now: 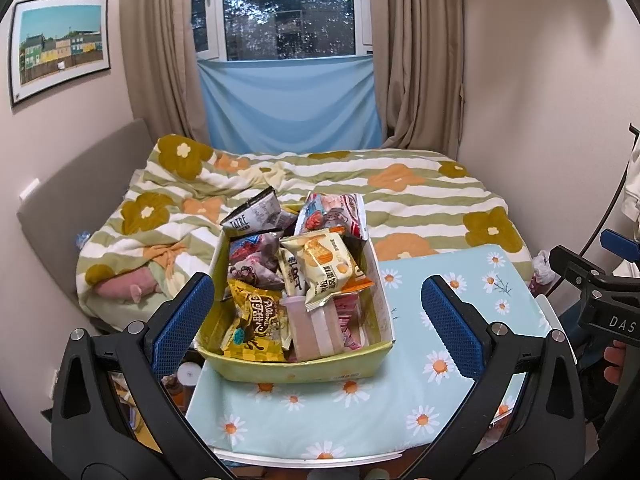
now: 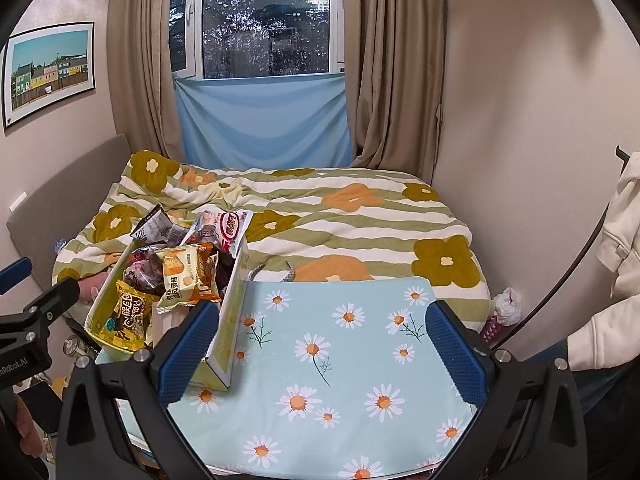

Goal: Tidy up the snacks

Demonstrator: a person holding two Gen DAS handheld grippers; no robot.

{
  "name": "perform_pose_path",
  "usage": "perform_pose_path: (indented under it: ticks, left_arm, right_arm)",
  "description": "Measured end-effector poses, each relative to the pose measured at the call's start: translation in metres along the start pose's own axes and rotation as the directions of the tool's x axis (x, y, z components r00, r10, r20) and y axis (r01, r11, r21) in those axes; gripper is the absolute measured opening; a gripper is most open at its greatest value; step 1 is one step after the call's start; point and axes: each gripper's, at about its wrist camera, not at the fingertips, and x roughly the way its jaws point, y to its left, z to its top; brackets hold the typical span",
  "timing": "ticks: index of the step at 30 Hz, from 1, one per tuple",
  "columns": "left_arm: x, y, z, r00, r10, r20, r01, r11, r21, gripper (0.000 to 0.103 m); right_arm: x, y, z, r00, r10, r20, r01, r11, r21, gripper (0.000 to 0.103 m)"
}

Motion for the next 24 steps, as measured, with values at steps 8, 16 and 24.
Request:
perform_pose_path:
  ticks: [8, 16, 24]
  left_arm:
    - [0.000, 0.001, -0.001, 1.000, 0.004, 0.000, -0.004, 1.000, -0.005, 0.103]
    - [0.003, -0.002, -0.001, 1.000, 0.011, -0.015, -0.011, 1.000, -0.016, 0.103]
    - [0.000, -0.010, 0.000, 1.000, 0.028, 0.001, -0.028, 1.000, -0.008, 0.103]
  right_arm:
    - [0.000, 0.000, 0.000, 1.000, 0.001, -0.001, -0.001, 1.000, -0.001, 0.103]
    - [-0.001, 0.000, -0.001, 1.000, 0.002, -0.002, -0.002, 1.000, 0.001, 0.103]
    - [-0.001, 0.000, -0.001, 1.000, 0.002, -0.001, -0.002, 1.000, 0.003, 0.103]
